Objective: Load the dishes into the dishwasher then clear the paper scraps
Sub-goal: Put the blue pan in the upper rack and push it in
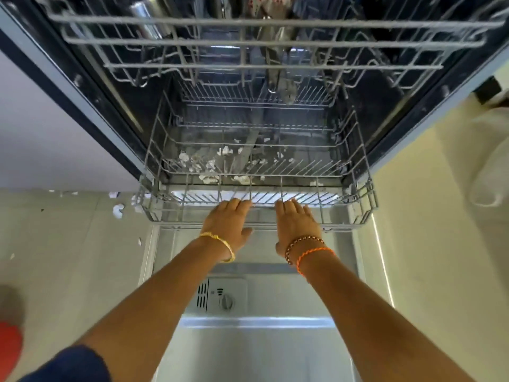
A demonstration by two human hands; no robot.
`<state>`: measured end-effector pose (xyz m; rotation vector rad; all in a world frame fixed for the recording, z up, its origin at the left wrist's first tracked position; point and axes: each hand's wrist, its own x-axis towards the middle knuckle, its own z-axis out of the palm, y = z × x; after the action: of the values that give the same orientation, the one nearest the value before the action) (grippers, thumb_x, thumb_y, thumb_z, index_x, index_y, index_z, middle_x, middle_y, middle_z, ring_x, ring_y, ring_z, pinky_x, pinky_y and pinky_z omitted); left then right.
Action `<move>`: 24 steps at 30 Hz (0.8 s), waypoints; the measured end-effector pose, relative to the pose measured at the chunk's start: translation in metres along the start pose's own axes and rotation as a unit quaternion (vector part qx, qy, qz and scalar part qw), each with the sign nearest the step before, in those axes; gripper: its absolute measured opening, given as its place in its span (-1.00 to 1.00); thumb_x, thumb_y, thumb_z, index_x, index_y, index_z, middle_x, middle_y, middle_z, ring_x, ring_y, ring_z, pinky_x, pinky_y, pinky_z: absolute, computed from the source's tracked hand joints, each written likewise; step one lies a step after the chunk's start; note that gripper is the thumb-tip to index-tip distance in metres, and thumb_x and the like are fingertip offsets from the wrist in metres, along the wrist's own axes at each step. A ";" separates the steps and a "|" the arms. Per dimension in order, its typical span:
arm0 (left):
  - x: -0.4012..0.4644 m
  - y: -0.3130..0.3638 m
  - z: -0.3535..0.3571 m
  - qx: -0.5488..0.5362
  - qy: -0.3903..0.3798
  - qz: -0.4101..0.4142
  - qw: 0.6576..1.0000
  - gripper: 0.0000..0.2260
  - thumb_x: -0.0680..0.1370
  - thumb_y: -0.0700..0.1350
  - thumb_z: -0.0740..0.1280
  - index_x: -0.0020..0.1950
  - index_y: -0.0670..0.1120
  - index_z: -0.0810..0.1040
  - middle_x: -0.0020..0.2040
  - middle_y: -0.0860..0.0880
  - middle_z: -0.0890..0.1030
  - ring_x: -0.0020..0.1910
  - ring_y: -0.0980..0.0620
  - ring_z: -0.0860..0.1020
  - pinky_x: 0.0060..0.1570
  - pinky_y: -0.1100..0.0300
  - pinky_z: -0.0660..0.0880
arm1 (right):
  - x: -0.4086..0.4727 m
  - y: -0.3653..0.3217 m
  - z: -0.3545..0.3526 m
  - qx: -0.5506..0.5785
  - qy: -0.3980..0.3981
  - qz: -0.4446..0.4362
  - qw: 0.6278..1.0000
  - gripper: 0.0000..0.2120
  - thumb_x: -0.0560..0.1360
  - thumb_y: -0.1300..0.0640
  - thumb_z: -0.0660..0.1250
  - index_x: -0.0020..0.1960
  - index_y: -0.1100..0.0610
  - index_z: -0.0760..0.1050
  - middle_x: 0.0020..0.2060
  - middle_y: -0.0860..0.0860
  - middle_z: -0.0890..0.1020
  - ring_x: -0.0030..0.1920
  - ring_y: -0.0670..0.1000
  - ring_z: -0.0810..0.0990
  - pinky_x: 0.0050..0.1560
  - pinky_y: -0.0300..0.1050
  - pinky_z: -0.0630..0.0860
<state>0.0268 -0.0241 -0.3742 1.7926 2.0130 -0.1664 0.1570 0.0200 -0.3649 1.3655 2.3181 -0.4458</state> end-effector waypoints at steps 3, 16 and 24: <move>-0.037 0.008 0.015 -0.035 -0.029 -0.008 0.999 -0.53 0.61 -0.04 0.12 0.49 -0.06 0.09 0.43 -0.06 0.24 0.42 -0.06 0.19 0.37 0.16 0.15 | -0.038 -0.008 0.018 0.020 -0.039 0.012 0.999 -0.29 0.53 0.21 0.21 0.50 0.21 -0.16 0.50 0.13 0.01 0.51 0.13 -0.11 0.49 0.02 -0.10; -0.175 0.022 0.081 -0.165 -0.110 -0.018 0.980 -0.74 0.59 -0.08 0.20 0.25 0.03 0.54 0.22 0.02 0.58 0.22 0.01 0.51 0.22 0.23 0.36 | -0.201 -0.036 0.113 0.067 -0.063 0.037 0.995 -0.10 0.45 0.23 0.29 0.42 0.20 -0.39 0.51 0.13 -0.13 0.51 0.12 -0.12 0.47 0.00 -0.05; -0.219 0.031 0.104 -0.151 -0.183 -0.009 0.971 -0.74 0.59 -0.07 0.22 0.25 0.02 0.54 0.20 0.01 0.59 0.19 0.01 0.51 0.23 0.22 0.37 | -0.258 -0.049 0.182 0.078 0.046 0.073 0.993 0.42 -0.16 0.31 0.56 0.50 0.21 -0.21 0.27 0.16 0.50 0.24 0.16 0.52 0.09 0.14 0.50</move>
<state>0.0962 -0.2585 -0.3749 1.4353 1.6902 -0.1699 0.2599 -0.2812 -0.3899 1.6501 2.2755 -0.5370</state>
